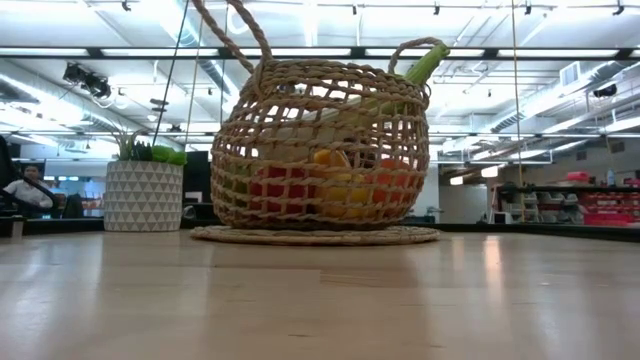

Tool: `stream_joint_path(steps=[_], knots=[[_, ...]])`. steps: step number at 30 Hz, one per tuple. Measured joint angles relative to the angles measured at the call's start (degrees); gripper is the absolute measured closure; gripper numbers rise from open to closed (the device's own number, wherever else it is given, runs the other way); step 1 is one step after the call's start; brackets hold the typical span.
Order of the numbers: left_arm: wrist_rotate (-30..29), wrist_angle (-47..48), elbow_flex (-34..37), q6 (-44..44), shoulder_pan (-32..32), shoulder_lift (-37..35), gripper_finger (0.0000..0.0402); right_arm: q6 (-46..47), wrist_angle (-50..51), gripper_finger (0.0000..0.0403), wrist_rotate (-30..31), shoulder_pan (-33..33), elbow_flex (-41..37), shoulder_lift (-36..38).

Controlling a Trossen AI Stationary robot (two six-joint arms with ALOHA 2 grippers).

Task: Build produce basket
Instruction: Put the apple into the basket

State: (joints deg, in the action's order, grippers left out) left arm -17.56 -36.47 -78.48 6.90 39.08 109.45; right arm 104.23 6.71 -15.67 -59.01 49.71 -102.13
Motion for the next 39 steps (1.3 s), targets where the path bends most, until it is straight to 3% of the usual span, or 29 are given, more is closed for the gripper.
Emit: stream_joint_path(steps=[22,27,30,35,39], knots=[[0.00,0.79,0.00,0.01,0.05,0.00,0.0047,-22.79,3.38,0.0199,12.67,15.09,0.17,0.61],[2.00,12.80,0.00,-1.75,0.36,0.00,0.0047,-29.53,2.93,0.0199,15.27,16.44,0.11,0.57],[2.19,21.89,0.02,-2.78,0.26,0.10,0.0047,-35.45,1.77,0.0199,19.88,16.46,0.05,0.45],[2.17,22.63,0.03,2.67,-2.25,1.68,0.0047,-42.30,-0.51,0.0199,31.21,17.01,-0.22,0.09],[2.18,24.42,0.02,6.44,-3.75,2.92,0.0047,-45.66,-2.15,0.0199,35.27,17.93,-0.20,0.13]])
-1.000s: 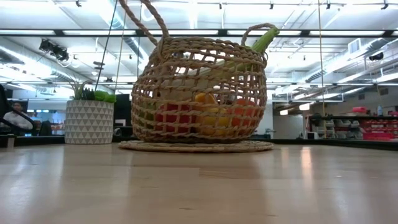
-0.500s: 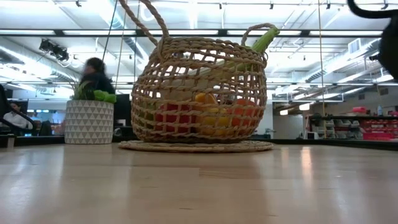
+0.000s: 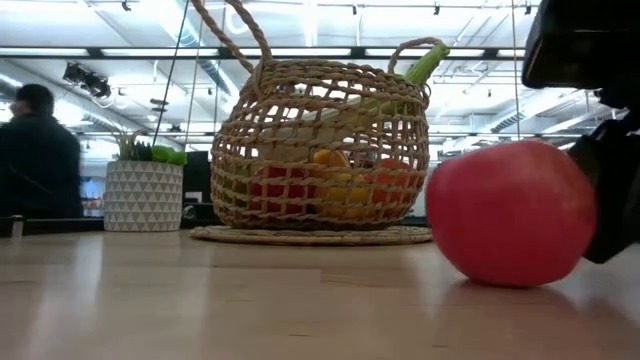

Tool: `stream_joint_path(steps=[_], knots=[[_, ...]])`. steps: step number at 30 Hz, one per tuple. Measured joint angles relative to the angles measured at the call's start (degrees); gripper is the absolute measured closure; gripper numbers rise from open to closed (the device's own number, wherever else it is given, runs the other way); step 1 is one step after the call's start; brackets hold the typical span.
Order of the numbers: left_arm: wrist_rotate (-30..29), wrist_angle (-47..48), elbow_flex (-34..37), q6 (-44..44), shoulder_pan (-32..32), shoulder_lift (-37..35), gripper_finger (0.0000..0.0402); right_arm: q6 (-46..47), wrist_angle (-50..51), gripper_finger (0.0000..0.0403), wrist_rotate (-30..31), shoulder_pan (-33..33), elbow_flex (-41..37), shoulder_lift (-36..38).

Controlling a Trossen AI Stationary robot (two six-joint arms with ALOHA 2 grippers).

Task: Build produce basket
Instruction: Put the apple into the basket

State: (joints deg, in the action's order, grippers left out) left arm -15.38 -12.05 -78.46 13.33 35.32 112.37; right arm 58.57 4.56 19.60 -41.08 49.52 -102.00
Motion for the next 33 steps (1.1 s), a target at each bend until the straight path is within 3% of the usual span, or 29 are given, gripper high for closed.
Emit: stream_joint_path(steps=[5,8,12,18,22,33], knots=[[-1.44,8.37,0.00,5.11,-0.77,0.00,0.0047,-2.91,-0.61,0.0199,-0.21,0.94,0.06,0.00],[-8.32,10.21,0.02,7.37,-0.82,-0.07,0.0047,-5.88,-0.82,0.0199,0.00,1.17,0.07,0.04],[-14.85,7.80,-0.05,8.52,-0.87,0.90,0.0047,-7.81,-1.00,0.0199,5.30,1.08,0.11,-0.17],[-16.03,5.92,-0.02,12.27,-1.02,5.06,0.0047,-10.26,-2.00,0.0199,8.76,0.98,0.11,-0.17],[-21.08,6.25,0.00,17.34,-1.09,6.04,0.0047,-11.96,-2.30,0.0199,11.00,0.98,0.15,-0.17],[-25.12,9.47,-0.01,25.92,0.28,7.57,0.0047,-17.21,-2.33,0.0199,11.30,1.58,0.20,-0.17]])
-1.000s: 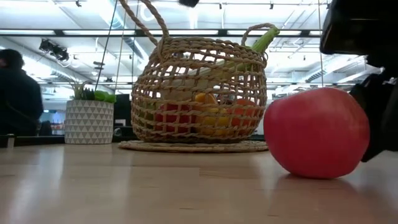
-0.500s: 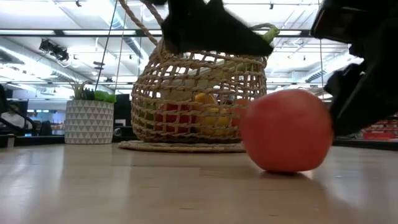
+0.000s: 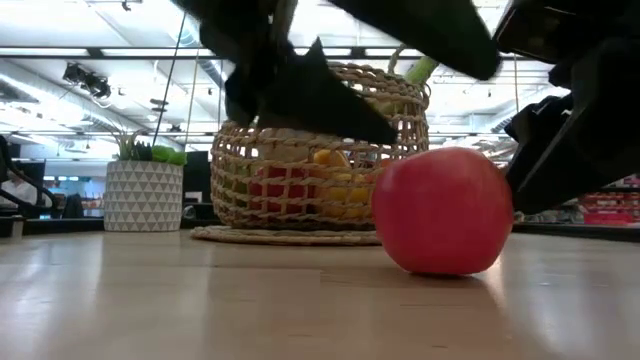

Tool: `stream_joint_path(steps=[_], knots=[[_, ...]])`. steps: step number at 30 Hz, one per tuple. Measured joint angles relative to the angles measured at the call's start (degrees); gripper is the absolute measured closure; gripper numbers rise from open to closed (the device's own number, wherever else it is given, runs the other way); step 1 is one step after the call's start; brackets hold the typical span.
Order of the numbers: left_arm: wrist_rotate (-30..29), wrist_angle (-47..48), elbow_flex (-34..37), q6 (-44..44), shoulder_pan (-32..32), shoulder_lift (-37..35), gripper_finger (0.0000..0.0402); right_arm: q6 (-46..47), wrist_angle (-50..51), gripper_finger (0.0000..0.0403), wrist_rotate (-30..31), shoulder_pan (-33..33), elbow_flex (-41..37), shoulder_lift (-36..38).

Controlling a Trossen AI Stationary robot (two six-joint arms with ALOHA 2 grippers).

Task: Build produce basket
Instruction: Put the apple into the basket

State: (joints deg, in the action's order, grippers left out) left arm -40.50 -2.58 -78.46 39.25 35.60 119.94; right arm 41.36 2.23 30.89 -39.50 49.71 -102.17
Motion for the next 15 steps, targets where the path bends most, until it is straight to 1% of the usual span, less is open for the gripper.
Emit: stream_joint_path(steps=[6,10,13,15], knots=[[-1.32,0.10,-0.02,-3.59,-0.72,2.39,0.0047,-1.18,0.38,0.0199,-1.56,0.00,0.00,0.00],[-1.56,-0.36,-0.04,-4.00,-2.43,2.55,0.0047,-2.09,0.14,0.0199,-4.49,0.16,0.00,0.02],[-1.50,-3.47,-0.02,-6.69,-3.21,2.57,0.0047,-3.42,0.10,0.0199,-6.68,0.48,0.00,0.02],[-1.68,-5.61,-0.02,-8.24,-3.24,2.60,0.0047,-4.11,0.01,0.0199,-6.90,0.62,0.00,0.02]])
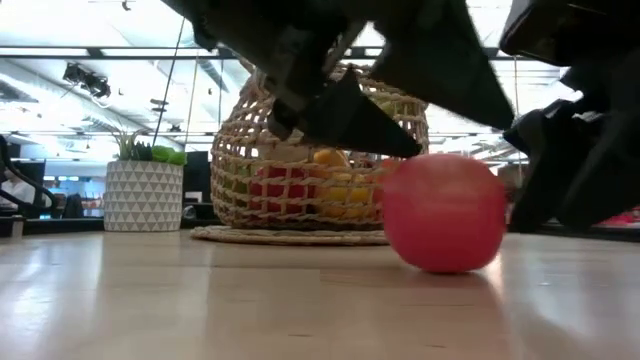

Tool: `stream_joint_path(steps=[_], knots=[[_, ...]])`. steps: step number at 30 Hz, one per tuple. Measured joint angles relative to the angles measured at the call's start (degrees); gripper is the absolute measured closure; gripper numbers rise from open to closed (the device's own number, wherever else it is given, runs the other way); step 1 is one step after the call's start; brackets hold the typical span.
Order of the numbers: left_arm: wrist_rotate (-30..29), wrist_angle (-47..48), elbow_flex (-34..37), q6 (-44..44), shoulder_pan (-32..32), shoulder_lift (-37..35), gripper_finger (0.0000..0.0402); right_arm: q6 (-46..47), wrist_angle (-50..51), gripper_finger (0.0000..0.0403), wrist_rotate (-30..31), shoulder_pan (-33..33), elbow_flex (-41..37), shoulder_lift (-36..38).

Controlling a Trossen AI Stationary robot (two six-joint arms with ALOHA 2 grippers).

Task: Build produce basket
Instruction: Put the apple into the basket

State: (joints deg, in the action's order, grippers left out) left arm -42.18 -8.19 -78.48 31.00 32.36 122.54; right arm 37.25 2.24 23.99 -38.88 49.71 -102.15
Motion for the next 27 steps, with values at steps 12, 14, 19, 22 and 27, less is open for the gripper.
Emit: stream_joint_path(steps=[12,14,19,22,27], knots=[[-0.53,0.32,0.00,-0.29,-1.38,0.04,0.0047,-4.86,-1.16,0.0199,-0.06,0.49,0.02,0.02],[-0.52,0.27,0.00,0.59,-1.99,0.17,0.0047,-4.91,-1.90,0.0199,-0.07,0.75,0.02,0.02],[-1.23,0.98,-0.04,0.83,-2.76,1.18,0.0047,-4.65,-2.33,0.0199,0.06,0.90,0.02,0.02],[-0.56,3.45,0.02,-0.03,-3.10,1.27,0.0047,-4.93,-2.93,0.0199,0.11,1.27,0.02,0.02],[1.81,3.59,0.02,-0.02,-3.22,1.29,0.0047,-4.88,-2.81,0.0199,-0.07,1.54,0.02,0.02]])
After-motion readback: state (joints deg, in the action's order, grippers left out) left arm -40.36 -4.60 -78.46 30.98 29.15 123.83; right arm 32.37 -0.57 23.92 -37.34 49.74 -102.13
